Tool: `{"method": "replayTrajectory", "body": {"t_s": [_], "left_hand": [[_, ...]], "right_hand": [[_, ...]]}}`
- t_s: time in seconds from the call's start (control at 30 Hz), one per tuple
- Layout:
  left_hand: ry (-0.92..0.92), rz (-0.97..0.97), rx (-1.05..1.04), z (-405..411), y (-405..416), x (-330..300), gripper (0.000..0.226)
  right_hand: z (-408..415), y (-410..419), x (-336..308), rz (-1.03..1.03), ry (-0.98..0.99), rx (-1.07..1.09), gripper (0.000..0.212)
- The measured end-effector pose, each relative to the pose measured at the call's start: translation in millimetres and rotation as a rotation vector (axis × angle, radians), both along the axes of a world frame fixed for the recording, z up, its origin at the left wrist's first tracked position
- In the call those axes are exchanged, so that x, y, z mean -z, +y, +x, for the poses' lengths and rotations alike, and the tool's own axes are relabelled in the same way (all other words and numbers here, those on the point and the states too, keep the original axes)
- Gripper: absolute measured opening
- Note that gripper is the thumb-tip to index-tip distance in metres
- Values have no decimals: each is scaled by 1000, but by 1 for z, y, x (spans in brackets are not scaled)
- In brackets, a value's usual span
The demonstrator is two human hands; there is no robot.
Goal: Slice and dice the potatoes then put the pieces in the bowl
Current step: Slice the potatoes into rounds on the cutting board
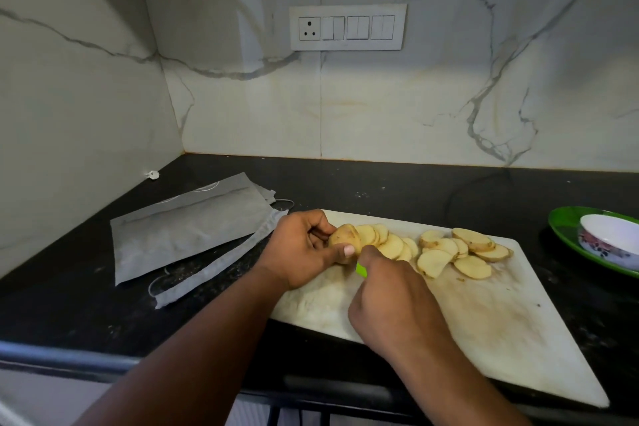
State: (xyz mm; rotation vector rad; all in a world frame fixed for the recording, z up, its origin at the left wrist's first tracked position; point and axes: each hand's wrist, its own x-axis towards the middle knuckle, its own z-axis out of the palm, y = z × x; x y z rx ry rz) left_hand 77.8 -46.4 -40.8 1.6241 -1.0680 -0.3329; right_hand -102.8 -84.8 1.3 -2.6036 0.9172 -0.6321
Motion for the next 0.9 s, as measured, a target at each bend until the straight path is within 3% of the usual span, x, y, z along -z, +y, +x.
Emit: {"method": "replayTrajectory", "body": {"t_s": [0.3, 0.57, 0.7, 0.9], "left_hand": [[-109, 20, -77, 6, -2, 4, 24], [-183, 8, -82, 8, 1, 4, 31], [-263, 41, -142, 4, 2, 1, 21], [-291, 78, -267, 4, 3, 1, 46]], "right_hand": [[-28, 0, -8, 71, 35, -77, 38], [-54, -7, -6, 78, 73, -34, 25], [-58, -3, 1, 77, 28, -33, 25], [-58, -7, 1, 104, 2, -32, 19]]}}
